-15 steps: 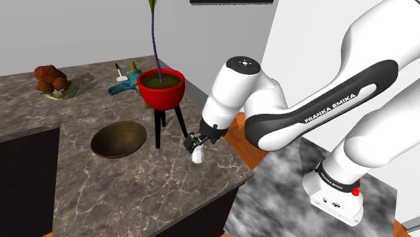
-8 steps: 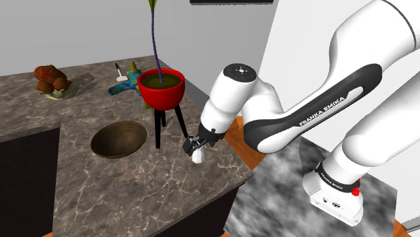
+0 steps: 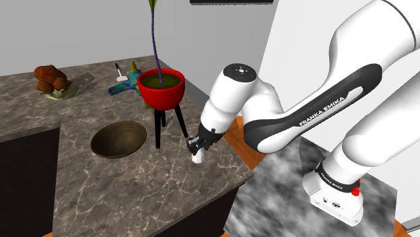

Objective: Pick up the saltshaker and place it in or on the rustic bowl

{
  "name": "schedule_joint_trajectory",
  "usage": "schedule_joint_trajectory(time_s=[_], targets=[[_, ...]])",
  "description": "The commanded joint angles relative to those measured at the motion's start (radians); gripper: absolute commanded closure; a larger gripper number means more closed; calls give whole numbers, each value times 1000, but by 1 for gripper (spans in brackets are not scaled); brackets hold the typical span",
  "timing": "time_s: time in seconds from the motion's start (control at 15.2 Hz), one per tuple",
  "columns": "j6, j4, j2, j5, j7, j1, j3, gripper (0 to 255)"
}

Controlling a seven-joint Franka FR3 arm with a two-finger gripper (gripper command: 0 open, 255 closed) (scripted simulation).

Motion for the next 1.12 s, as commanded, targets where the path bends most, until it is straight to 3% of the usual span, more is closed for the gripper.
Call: schedule_joint_trajectory(time_s=[0.0, 0.26, 0.59, 1.06], targets=[[0, 0, 0, 0, 0, 0, 0, 255], [0, 0, 0, 0, 0, 0, 0, 255], [-72, 21, -72, 107, -84, 48, -45, 255], [-178, 63, -151, 188, -152, 95, -100, 255]])
